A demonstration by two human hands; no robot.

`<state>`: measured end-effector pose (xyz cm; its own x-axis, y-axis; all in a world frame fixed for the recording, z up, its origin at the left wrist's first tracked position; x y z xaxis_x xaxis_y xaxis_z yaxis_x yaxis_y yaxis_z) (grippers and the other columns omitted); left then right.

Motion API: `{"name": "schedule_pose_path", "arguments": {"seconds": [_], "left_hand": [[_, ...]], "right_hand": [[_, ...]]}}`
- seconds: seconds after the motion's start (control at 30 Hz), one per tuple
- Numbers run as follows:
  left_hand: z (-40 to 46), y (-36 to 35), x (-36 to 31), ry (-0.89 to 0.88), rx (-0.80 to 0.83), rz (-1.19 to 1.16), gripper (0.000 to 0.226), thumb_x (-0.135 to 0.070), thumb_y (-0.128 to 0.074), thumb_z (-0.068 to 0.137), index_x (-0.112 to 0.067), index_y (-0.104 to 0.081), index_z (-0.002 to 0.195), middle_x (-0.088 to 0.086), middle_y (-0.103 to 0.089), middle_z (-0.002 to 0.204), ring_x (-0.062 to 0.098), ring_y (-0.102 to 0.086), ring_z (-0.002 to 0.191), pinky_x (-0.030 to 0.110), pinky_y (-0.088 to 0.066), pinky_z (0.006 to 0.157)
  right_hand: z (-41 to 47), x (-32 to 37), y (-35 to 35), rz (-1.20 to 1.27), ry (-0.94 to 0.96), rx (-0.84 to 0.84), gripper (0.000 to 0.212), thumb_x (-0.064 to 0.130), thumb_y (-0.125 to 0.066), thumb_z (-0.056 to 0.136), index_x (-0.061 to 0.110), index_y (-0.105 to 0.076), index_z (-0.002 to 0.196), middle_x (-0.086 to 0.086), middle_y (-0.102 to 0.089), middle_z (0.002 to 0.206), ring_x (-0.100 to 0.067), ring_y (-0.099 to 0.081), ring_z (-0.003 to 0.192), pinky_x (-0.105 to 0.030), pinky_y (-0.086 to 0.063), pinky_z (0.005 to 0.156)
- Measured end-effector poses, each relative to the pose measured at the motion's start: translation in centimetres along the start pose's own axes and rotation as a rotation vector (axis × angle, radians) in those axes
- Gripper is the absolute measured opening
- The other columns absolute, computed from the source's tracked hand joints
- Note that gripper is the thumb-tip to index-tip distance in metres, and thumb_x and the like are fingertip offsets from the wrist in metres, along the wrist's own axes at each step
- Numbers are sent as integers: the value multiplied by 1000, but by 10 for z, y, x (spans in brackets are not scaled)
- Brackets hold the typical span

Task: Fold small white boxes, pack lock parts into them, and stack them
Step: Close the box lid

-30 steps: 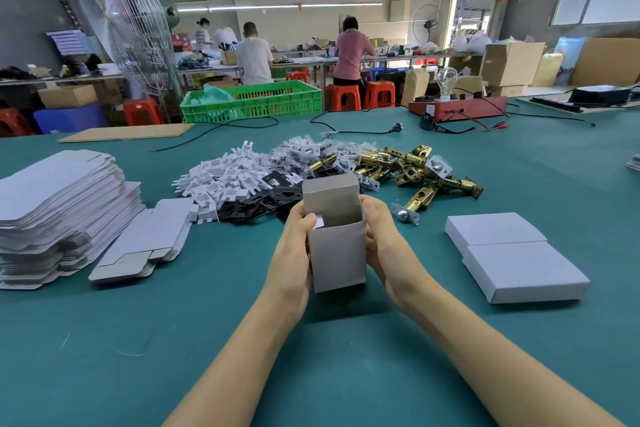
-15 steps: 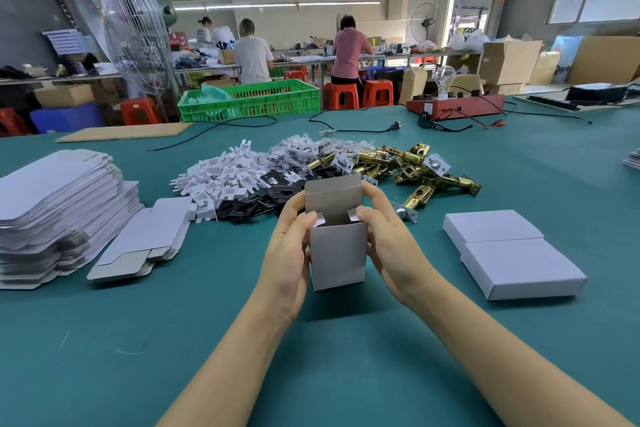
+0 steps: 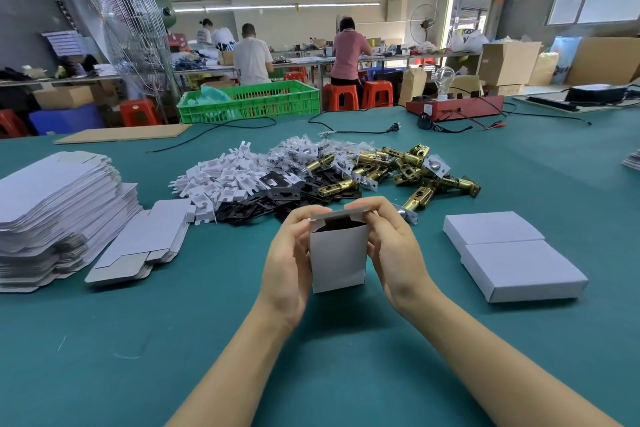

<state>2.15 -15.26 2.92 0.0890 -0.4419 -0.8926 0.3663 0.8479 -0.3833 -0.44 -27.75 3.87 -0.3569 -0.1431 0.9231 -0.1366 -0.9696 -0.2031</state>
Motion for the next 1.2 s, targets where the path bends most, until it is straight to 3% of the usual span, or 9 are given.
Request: {"name": "schedule_pose_path", "arguments": {"seconds": [0.07,0.2,0.3,0.4,0.57,0.63,0.9,1.07,1.2], "left_hand": [[-2,0,0,8,10,-31,25,-33,-48,82,-23,-71,82,12,-68,95,23,-55,82,35,-43,69],[-5,-2,-4,-30,9,39,22,-39,-54,85,-22,-69,84,26,-61,105,28,-53,88,38,-42,72],[-5,-3,-7,-59,22,69,23,-43,-66,74,-24,-70,85,12,-65,100,18,-59,82,27,-49,64],[-5,1,-7,-86,2,120,28,-47,-64,72,-27,-70,90,1,-65,93,9,-59,72,19,-46,58],[-5,9,-6,-156,-75,297,25,-41,-51,89,-35,-66,106,-2,-66,109,15,-59,98,35,-46,86],[-5,9,-6,-171,-77,338,27,-40,-49,90,-33,-63,111,-9,-66,108,12,-59,100,33,-47,88],[-8,5,-14,-293,-78,533,23,-37,-42,94,-37,-56,113,-30,-61,90,-7,-55,81,8,-42,72],[-9,4,-18,-365,-94,551,18,-35,-43,97,-42,-58,104,-19,-57,78,-2,-47,67,9,-39,64],[-10,0,-20,-391,-89,551,20,-29,-44,97,-41,-57,106,-21,-57,83,-1,-46,71,9,-40,70]], "right_hand": [[-1,-2,-1,20,-19,7,24,23,-42,90,20,-64,83,-2,-65,89,-11,-57,81,-20,-45,67],[-3,0,-2,-29,-10,29,30,39,-41,84,18,-62,87,-4,-63,95,-14,-55,87,-24,-42,74],[-3,1,-3,-68,-5,33,27,43,-45,84,23,-63,87,-5,-61,97,-19,-53,90,-34,-38,78],[-3,1,-2,-79,2,42,23,41,-47,86,25,-63,88,-1,-62,95,-17,-54,88,-34,-39,77],[-5,-1,0,-214,35,67,27,44,-46,87,33,-59,108,12,-65,99,-14,-60,95,-37,-47,85],[-5,-1,0,-265,53,66,27,46,-44,88,38,-56,111,10,-64,103,-16,-60,98,-40,-47,88],[-7,4,0,-426,186,49,20,38,-41,92,42,-49,109,14,-58,98,2,-54,83,-12,-41,74],[-7,6,1,-383,210,5,16,40,-43,93,46,-54,103,9,-61,88,-19,-54,77,-24,-42,67],[-7,9,-2,-329,224,15,18,35,-43,95,45,-54,105,10,-55,82,-31,-46,69,-27,-40,63]]}}
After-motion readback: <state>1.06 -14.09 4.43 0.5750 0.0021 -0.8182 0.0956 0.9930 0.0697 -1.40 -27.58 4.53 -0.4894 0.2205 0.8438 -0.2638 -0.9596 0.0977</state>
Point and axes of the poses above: each hand's wrist, its own z-axis towards the middle knuckle, its own y-axis out of the back of the hand, x = y × z, the point moved 7 cm from there along z, towards the middle knuckle
